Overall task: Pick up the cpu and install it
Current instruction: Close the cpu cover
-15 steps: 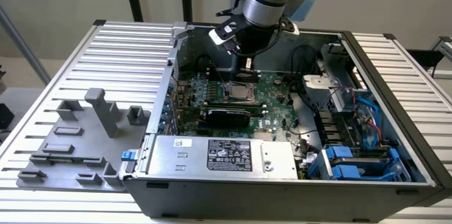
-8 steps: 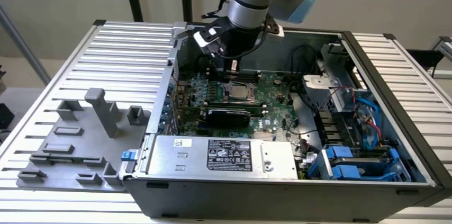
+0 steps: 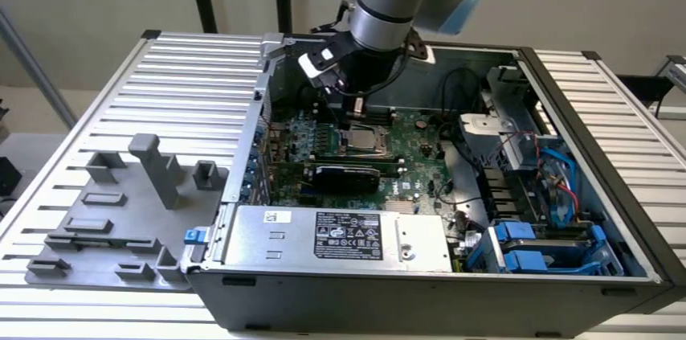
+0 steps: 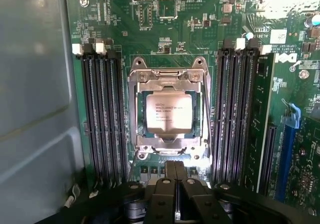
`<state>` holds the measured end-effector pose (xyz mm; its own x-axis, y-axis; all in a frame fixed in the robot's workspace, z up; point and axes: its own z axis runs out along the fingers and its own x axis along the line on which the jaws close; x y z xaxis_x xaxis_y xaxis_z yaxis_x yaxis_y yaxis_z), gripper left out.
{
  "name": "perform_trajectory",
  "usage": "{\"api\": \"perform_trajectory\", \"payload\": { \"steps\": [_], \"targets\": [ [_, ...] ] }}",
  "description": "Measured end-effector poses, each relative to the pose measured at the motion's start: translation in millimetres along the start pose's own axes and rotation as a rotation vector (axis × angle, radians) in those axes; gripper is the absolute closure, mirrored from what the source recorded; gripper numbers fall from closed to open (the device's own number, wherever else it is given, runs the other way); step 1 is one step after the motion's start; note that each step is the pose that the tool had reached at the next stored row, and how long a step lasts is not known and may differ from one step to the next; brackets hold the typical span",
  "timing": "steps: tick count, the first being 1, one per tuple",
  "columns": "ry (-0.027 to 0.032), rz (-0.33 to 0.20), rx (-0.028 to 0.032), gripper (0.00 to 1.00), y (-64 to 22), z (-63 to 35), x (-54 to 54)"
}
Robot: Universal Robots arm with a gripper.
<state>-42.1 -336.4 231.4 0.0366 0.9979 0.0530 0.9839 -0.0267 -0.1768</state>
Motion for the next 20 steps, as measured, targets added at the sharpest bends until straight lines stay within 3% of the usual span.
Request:
{"api": "perform_trajectory", "payload": {
  "steps": [3, 15, 20],
  "targets": [
    [0.0022, 0.000, 0.0046, 0.88, 5.7, 2.3, -2.4],
    [0.0071, 0.000, 0.0199, 0.88, 8.2, 15.1, -3.4],
    [0.0070, 0.000, 0.0217, 0.88, 9.4, 22.2, -3.7]
  ]
}}
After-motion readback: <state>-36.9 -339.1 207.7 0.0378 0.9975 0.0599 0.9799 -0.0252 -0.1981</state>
